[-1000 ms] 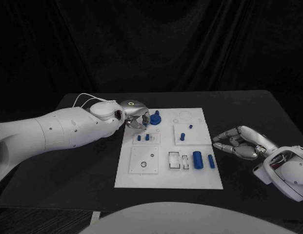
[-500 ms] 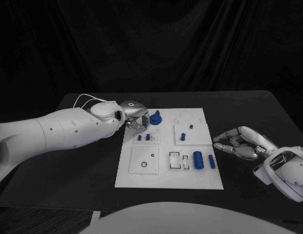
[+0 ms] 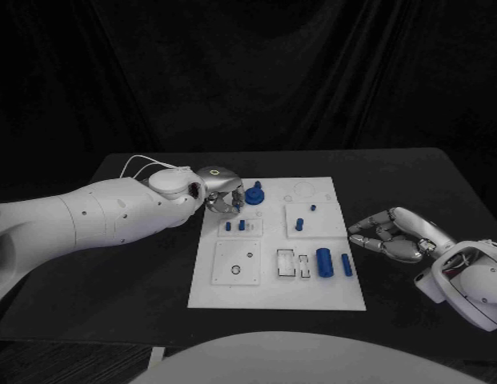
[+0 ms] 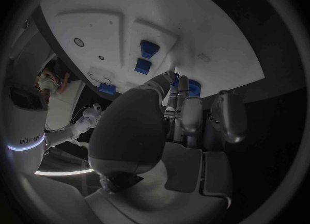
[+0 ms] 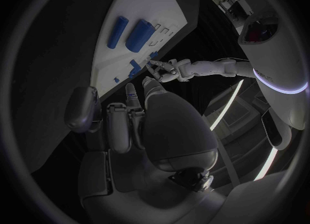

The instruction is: Assemble the parts on the task board

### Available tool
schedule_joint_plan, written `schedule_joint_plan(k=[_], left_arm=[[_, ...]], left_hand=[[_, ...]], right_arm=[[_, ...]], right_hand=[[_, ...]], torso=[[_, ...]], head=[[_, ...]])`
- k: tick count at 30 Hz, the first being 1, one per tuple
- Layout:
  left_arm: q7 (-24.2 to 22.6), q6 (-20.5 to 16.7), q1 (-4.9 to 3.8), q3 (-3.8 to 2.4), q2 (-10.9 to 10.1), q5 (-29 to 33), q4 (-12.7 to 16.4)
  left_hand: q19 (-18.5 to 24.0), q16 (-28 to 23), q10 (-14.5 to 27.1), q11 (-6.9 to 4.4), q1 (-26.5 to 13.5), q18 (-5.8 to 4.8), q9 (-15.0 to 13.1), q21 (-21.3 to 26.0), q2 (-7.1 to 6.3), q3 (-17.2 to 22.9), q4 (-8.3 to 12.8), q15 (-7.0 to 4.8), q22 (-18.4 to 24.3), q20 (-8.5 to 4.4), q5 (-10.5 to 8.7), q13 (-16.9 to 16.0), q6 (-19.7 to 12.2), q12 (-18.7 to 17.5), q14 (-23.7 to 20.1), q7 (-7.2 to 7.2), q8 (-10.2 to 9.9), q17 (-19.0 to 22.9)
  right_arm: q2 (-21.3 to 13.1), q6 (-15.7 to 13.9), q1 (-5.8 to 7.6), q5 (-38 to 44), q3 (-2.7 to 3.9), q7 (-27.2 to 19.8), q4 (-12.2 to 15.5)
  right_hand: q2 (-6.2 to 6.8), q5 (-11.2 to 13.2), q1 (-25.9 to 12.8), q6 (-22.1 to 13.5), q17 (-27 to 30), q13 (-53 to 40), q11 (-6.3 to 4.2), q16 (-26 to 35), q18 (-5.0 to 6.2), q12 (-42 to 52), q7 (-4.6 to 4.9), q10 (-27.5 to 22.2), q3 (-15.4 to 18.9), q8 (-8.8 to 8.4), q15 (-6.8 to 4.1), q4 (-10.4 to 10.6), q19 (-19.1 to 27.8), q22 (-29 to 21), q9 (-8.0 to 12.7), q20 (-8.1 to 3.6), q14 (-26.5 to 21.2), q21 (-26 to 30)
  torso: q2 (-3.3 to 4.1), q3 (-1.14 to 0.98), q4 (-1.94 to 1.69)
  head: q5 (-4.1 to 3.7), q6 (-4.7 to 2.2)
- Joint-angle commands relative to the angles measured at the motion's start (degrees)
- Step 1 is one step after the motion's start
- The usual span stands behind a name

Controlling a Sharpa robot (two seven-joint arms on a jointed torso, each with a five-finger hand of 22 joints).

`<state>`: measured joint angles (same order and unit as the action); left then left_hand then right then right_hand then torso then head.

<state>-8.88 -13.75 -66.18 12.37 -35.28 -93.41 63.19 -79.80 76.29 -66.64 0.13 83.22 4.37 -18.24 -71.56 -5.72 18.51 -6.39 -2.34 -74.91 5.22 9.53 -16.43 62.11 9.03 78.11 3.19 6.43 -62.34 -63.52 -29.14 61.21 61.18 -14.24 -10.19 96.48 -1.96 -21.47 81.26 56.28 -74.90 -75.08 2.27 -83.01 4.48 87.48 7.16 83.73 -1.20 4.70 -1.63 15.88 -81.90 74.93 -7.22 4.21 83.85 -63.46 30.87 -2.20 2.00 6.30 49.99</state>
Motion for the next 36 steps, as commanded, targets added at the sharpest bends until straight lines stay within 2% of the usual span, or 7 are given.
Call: schedule_joint_plan(k=[1,36], left_arm=[[0.01,0.69,0.13,-0.05,0.18,0.28,0.15],[0.64,2.50,0.44,-0.05,0.28,0.27,0.55]], left_hand=[[0.24,-0.32,-0.39,0.10,-0.10,-0.35,0.00,0.21,-0.37,-0.04,0.37,0.09,-9.76,0.05,0.05,0.07,0.34,-0.29,-0.28,0.03,0.10,0.22],[0.47,-0.77,-0.88,0.14,-0.10,-0.27,-0.05,0.65,-0.42,0.05,0.58,0.15,-9.64,0.02,0.04,0.00,0.69,-0.28,-0.66,0.09,0.17,1.03]], right_arm=[[0.00,0.27,-0.17,0.06,0.02,0.68,0.05],[0.25,0.39,-0.36,0.06,0.02,0.86,-0.04]], right_hand=[[-0.10,0.07,0.57,0.30,-7.75,-12.28,0.03,0.39,0.62,-0.20,-0.12,3.82,-0.30,-0.27,-0.15,0.07,0.23,8.30,0.09,0.06,4.01,0.36],[-0.11,0.13,0.65,0.30,-7.69,-12.25,0.06,0.45,0.62,-0.23,-0.09,3.80,-0.42,-0.28,-0.13,0.08,0.25,8.30,0.11,0.08,3.98,0.41]], torso=[[-0.02,0.00,-0.01],[0.00,0.01,-0.02]], head=[[0.00,0.01],[-0.01,0.01]])
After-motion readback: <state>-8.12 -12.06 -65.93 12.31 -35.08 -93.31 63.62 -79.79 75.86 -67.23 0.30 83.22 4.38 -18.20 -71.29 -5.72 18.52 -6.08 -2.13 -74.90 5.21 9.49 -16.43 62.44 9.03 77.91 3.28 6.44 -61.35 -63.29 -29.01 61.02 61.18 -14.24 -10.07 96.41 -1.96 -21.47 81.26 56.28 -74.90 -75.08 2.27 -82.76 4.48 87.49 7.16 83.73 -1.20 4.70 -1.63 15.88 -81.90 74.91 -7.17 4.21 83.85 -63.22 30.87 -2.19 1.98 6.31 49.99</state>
